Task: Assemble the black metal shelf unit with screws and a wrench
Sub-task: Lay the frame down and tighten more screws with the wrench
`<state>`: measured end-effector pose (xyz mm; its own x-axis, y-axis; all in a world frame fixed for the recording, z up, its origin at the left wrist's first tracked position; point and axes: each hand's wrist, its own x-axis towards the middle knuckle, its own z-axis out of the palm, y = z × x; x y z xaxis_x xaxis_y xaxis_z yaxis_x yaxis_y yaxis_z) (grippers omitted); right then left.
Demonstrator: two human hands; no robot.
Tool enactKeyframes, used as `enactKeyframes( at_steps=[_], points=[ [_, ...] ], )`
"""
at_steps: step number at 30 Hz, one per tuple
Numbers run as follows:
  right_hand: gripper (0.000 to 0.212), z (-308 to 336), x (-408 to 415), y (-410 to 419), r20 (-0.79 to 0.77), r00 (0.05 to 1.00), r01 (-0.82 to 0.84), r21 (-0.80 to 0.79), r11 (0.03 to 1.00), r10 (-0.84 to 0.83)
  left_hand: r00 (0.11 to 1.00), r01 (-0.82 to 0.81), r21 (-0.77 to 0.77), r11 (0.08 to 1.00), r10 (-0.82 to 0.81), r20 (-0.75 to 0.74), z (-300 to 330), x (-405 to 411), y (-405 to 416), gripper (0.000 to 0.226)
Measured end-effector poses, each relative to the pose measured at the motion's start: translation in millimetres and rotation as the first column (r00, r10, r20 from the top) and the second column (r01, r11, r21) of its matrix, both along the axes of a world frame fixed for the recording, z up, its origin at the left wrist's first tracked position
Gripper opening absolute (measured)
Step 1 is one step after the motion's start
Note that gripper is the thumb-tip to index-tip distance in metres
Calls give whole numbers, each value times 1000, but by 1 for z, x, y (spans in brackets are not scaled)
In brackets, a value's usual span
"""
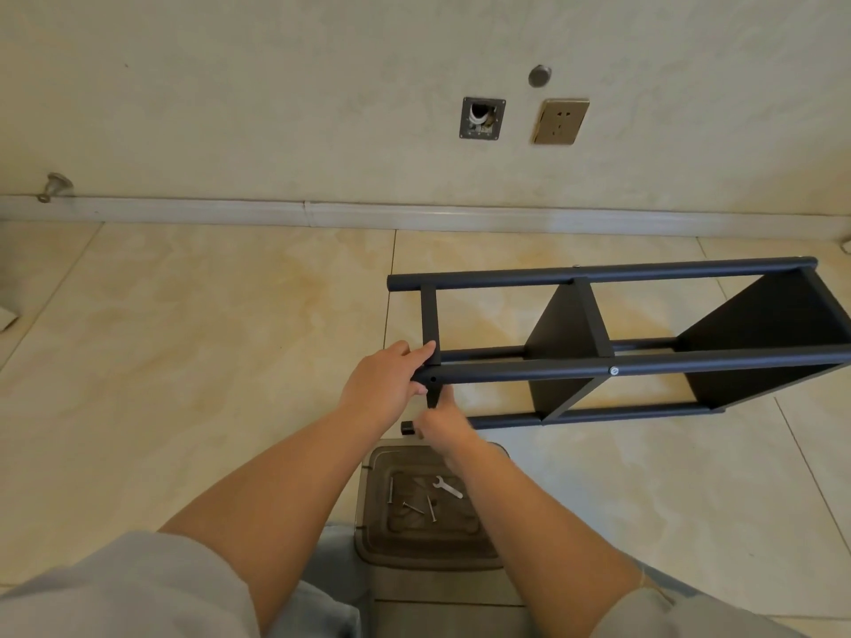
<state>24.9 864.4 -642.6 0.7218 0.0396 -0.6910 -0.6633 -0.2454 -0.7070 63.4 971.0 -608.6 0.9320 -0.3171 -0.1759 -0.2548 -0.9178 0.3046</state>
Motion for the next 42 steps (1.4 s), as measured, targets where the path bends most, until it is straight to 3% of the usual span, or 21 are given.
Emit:
enactKeyframes(
  at_steps=[1,3,5,7,9,11,13,23,27,30,31,32,33,34,35,37,40,42],
  points=[
    [77,1,2,-2,11,996,-92,5,996,92,1000,-6,7,1000,6,-1,1,0,-1,61],
    [71,3,6,-5,42,995,-96,20,995,95,1000,-6,15,1000,6,-2,0,1,-1,61],
    [62,4,4,-8,82,997,-19,87,996,12,1000,-3,13,1000,3,4,0,1,-1,61],
    [45,5,3,-12,69,990,102,269,958,-125,1000,1,8,1000,-1,22,0,2,-1,60],
    [31,7,7,-24,-54,951,291,487,824,-305,1000,-5,4,1000,5,25,1,4,-3,60],
    [47,9,17,-39,-215,886,455,566,687,-410,1000,-6,3,1000,6,14,2,5,-4,61],
    [60,6,23,-48,-281,846,530,540,653,-454,1000,-13,-5,1000,13,0,1,2,-6,62],
    [46,7,26,-55,-200,900,435,445,783,-387,999,-33,85,996,30,43,0,-6,-11,63],
    [42,3,23,-56,-95,925,377,371,849,-369,998,-9,137,991,1,59,-2,-2,-14,65],
    [41,-9,5,-71,24,972,213,308,927,-232,998,-13,119,993,6,55,-2,2,-13,66],
    [38,-15,-3,-78,51,982,168,178,970,-180,998,-7,122,992,0,58,-1,3,-13,66],
    [33,-27,-11,-86,75,990,121,-49,991,-117,998,0,133,991,-8,64,-1,3,-13,67],
    [28,-40,-18,-95,63,998,39,-332,942,-19,997,6,148,989,-17,72,-1,3,-14,67],
    [25,-51,-26,-103,-11,996,-79,-553,830,88,996,12,165,986,-25,80,-1,2,-14,67],
    [26,-60,-32,-108,-116,977,-211,-660,721,180,996,19,180,983,-34,83,-2,1,-15,68],
    [30,-81,-40,-116,-302,904,-427,-659,619,302,996,25,200,980,-41,78,-5,-1,-16,70],
    [26,-79,-37,-118,-348,915,-369,-508,778,206,992,35,266,963,-66,108,-9,0,-16,74],
    [32,-74,-32,-117,-339,928,-311,-470,826,157,984,41,326,944,-94,149,-11,3,-16,75]
  ],
)
